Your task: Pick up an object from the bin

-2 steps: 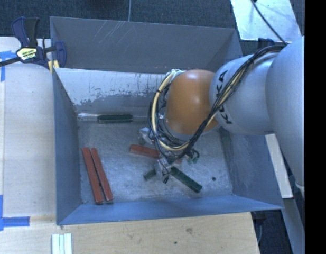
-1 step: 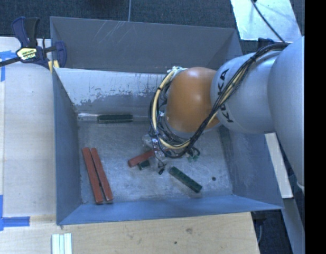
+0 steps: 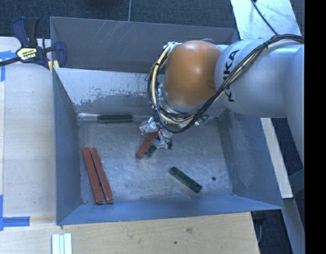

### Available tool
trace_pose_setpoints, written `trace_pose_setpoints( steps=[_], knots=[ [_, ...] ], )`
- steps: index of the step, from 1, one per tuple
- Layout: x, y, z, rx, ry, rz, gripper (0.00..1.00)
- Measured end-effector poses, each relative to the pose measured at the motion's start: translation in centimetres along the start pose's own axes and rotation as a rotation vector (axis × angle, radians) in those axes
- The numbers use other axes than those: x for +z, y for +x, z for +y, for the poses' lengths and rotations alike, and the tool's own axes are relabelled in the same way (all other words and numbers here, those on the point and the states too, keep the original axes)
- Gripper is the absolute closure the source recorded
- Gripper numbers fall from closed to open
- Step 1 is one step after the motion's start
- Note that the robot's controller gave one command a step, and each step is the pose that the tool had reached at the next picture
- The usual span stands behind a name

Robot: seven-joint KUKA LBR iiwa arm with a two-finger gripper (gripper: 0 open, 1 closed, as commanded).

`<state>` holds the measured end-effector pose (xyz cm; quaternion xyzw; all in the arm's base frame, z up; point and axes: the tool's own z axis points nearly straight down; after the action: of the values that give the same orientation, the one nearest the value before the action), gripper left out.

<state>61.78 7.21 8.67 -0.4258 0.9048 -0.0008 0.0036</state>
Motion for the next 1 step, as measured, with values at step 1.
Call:
trace_pose_setpoints(
  steps=[1],
  knots=[
    [1.5, 0.78, 0.2, -0.014, -0.003, 0.005, 1.0]
  ],
)
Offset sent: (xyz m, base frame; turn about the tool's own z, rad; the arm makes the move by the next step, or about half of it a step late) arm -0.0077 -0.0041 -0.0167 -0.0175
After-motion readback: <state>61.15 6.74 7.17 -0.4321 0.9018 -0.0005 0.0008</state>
